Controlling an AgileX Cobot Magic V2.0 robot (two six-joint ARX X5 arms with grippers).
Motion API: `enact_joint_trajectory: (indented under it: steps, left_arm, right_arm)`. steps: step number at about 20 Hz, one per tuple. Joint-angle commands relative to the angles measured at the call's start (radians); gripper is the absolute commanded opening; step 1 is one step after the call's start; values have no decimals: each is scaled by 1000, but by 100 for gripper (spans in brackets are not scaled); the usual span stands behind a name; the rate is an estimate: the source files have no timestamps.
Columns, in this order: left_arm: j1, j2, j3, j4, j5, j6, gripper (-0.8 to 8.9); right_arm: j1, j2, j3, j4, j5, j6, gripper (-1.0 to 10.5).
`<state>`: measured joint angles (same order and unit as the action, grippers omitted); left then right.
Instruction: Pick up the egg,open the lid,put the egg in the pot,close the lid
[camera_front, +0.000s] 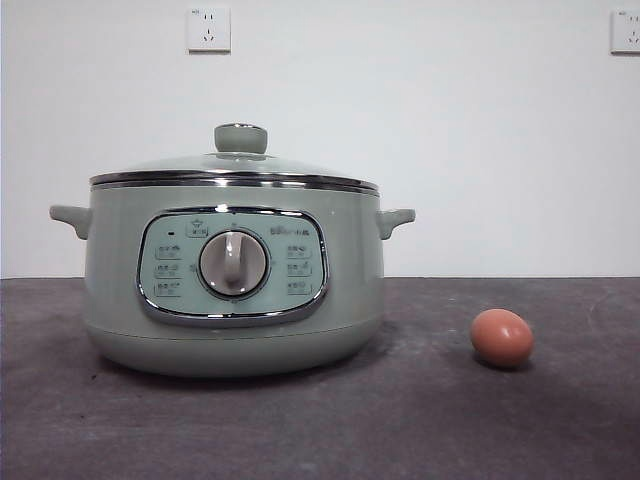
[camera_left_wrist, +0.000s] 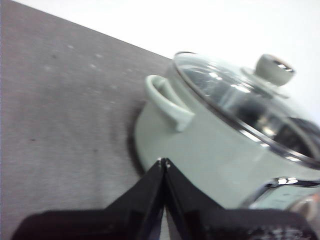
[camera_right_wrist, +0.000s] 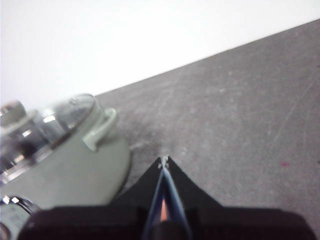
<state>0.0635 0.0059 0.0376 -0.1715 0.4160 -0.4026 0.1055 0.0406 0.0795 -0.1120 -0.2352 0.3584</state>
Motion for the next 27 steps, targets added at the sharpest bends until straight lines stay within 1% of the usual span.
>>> enact_joint_trajectory:
  steps: [1, 4, 6, 9, 12, 16, 19, 23, 27]
  left_arm:
    - [3, 0, 62, -1, 41, -27, -6]
    - [3, 11, 130, -39, 58, -27, -7]
    - [3, 31, 182, -72, 64, -22, -7]
    - [3, 76, 265, -126, 99, -7, -7]
    - [3, 130, 343, -185, 153, 43, -7]
    - [3, 226, 462, -322, 220, 155, -7]
    - [3, 300, 552, -446, 222, 258, -6]
    - [3, 397, 679, -634, 220, 400, -7]
    - [3, 458, 775, -769, 214, 485, -6]
  right_arm:
    - [0, 41, 61, -18, -3, 34, -12]
    - [0, 101, 138, -65, -20, 30, -12]
    - [0, 150, 198, -102, -45, 7, -12]
    - [1, 235, 311, -187, -85, -61, -12]
    - [2, 315, 423, -283, -137, -130, -12]
    - [2, 427, 593, -464, -221, -256, -12]
    - [2, 506, 711, -604, -267, -328, -12]
    - [3, 599, 853, -803, -271, -416, -12]
    - [3, 652, 930, -945, -255, -467, -12]
